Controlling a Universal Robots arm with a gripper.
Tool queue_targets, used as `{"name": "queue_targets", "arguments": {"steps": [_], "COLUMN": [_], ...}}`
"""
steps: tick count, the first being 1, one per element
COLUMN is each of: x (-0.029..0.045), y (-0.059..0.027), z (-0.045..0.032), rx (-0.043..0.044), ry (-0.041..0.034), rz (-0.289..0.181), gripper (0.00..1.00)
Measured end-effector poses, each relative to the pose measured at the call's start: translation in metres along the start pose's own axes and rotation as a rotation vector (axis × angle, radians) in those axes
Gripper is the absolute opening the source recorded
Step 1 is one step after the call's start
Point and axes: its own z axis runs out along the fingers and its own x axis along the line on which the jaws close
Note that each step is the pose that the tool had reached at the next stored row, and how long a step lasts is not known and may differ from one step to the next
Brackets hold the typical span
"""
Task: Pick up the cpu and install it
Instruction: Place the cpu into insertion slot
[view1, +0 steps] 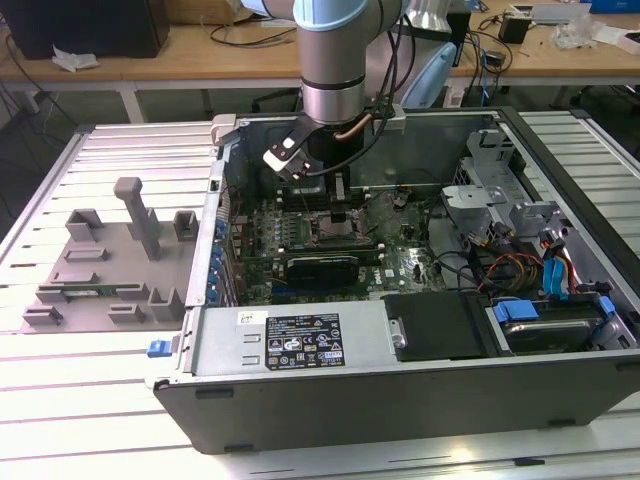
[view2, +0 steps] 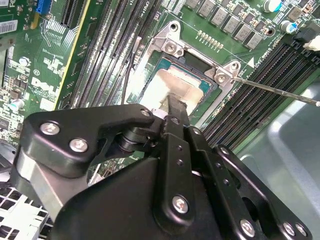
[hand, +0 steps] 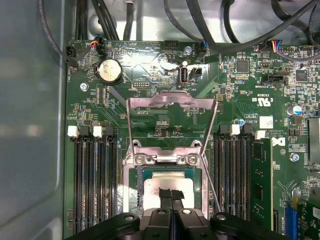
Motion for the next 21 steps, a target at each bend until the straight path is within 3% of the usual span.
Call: {"name": "queue_targets", "arguments": {"steps": [4, 6, 9, 21], "x": [0.0, -0.0002, -0.0001, 0.0001], "y": [0.0, -0.0001, -0.0003, -0.0007], "z": [0.0004, 0.0019, 0.0042, 0.0124], "rx": [0.001, 0.0113, 0.0185, 0.0197], "ry": [-0.0005, -0.0009, -0.001, -0.0019], "rz": [0.0, 0.001, 0.002, 0.002], "gripper": [0.11, 0.11, 0.11, 0.11]}}
